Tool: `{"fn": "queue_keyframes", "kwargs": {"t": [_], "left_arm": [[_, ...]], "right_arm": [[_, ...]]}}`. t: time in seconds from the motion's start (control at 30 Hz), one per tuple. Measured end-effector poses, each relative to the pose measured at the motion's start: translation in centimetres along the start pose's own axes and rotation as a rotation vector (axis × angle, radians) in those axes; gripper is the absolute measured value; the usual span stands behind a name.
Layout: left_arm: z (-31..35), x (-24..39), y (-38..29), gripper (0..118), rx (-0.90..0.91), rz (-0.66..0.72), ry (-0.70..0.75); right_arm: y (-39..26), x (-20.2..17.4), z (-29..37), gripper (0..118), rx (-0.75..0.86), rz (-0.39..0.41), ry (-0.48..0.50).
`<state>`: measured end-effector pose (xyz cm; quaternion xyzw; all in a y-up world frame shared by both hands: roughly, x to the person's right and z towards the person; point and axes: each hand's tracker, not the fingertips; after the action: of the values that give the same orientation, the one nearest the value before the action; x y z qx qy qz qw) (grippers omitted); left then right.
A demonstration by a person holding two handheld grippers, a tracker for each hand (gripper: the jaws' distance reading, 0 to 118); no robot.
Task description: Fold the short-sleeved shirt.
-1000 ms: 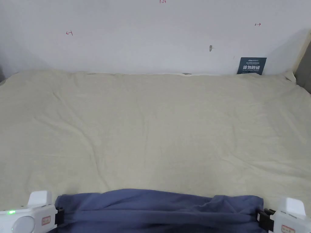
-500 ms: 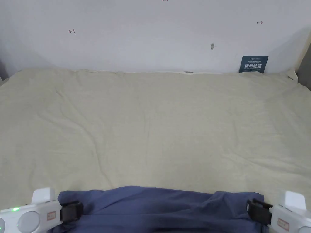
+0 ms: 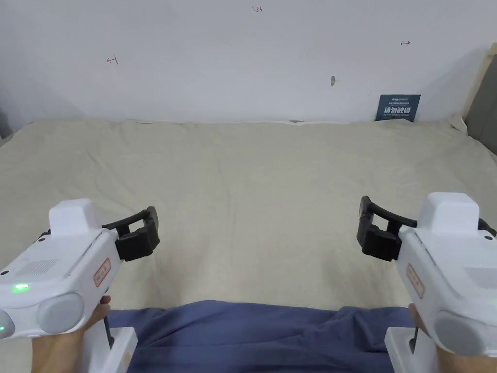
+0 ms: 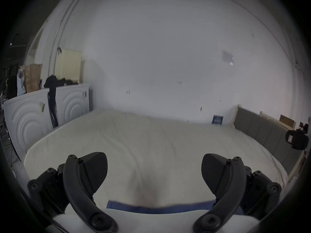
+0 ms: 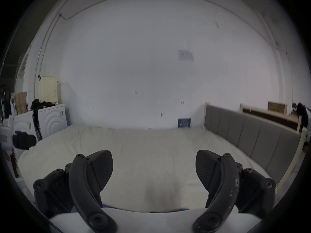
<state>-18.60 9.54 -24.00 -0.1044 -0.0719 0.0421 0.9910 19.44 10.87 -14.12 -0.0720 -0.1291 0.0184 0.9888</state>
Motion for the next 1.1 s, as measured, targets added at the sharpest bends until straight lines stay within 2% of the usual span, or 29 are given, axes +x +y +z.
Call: {"fn": "queue_keyframes", "kwargs": {"t": [0.07,0.1,0.17,0.2,0.27,0.3,0.37,0.6,0.87,1.03,1.1], "left_arm": [[0.6,0.8,0.1,112,0.081,-0.03,0.005],[0.9,1.2,0.0,104,0.109,-0.052,0.012],[1.0,1.9,0.1,85,0.106,-0.088,0.01],[1.0,2.0,0.1,63,0.106,-0.09,0.002],[1.1,2.2,-0.1,13,0.114,-0.087,-0.018],[1.0,2.2,-0.1,1,0.108,-0.085,-0.031],[0.6,2.0,0.0,0,0.073,-0.068,-0.071],[0.3,0.8,-0.3,0,0.03,-0.053,-0.073],[-2.0,-7.7,-1.9,0,-0.261,0.35,-0.233],[-3.7,-14.0,-5.2,0,-0.47,0.5,-0.308],[-3.9,-16.1,-7.1,0,-0.5,0.512,-0.257]], "right_arm": [[0.2,-0.7,0.3,102,0.037,0.043,-0.027],[0.2,-0.9,0.5,97,0.046,0.055,-0.025],[0.0,-1.4,0.7,76,0.068,0.073,-0.024],[0.0,-1.5,0.8,53,0.072,0.075,-0.024],[0.0,-1.6,0.9,15,0.083,0.076,-0.026],[-0.1,-1.6,1.0,3,0.086,0.077,-0.029],[-0.1,-1.5,1.1,1,0.094,0.073,-0.026],[0.0,-1.7,0.9,1,0.091,0.077,-0.024],[-0.2,-1.9,0.3,1,0.073,0.089,-0.01],[-0.6,-2.3,-0.2,1,0.058,0.099,-0.017],[-0.9,-2.5,-0.5,1,0.051,0.099,-0.015]]}}
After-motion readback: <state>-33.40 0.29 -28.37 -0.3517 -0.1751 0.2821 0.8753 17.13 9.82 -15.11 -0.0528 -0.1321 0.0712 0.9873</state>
